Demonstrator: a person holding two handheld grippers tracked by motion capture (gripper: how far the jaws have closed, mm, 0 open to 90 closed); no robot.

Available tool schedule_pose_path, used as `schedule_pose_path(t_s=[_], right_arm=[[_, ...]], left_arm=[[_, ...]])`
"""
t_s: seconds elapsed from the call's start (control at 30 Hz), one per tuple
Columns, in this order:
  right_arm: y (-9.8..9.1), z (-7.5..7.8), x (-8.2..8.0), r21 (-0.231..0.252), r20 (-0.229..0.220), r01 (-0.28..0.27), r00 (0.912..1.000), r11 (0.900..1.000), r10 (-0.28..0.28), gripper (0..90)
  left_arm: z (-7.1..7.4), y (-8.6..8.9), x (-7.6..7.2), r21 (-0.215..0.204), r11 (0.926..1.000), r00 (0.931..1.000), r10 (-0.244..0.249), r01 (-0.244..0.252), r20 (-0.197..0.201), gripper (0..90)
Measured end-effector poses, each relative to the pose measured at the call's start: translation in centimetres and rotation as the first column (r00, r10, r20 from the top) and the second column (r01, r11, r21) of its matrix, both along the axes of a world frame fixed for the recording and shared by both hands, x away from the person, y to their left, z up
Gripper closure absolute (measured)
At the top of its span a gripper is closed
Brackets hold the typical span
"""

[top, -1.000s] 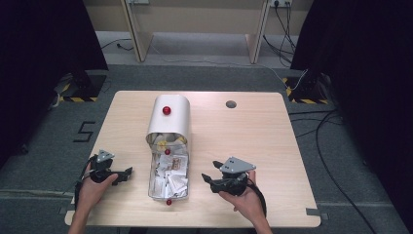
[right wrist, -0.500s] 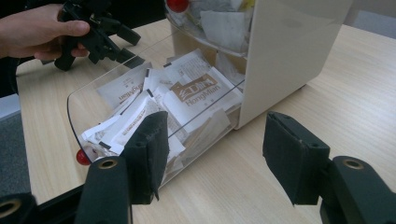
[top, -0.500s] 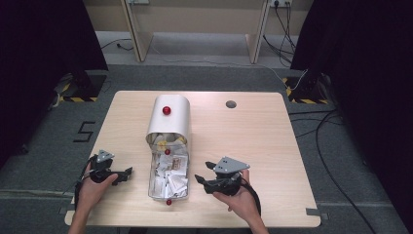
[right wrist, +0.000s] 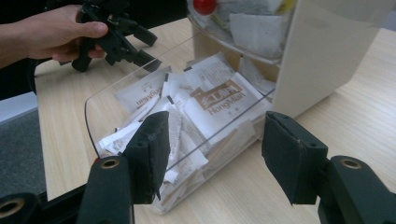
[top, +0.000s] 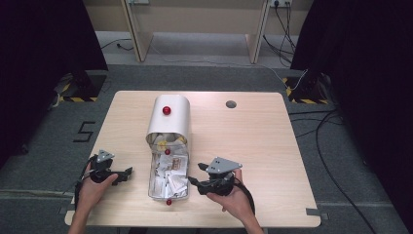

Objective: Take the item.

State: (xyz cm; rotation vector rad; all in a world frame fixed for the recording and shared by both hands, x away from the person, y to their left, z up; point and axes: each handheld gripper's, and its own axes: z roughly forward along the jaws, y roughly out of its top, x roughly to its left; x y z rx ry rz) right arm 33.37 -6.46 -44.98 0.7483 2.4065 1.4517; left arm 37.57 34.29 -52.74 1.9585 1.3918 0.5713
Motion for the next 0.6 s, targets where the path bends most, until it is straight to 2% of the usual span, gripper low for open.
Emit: schedule_pose_path(t_s=[0.6], right_arm=[[2.5,0.2,0.0,-0.006,0.002,-0.069,0.9976,0.9976,0.069,43.4]], left_arm=[[0.0,0.0,0.0,0.0,1.0,1.0,0.0,0.0,0.0,0.0]])
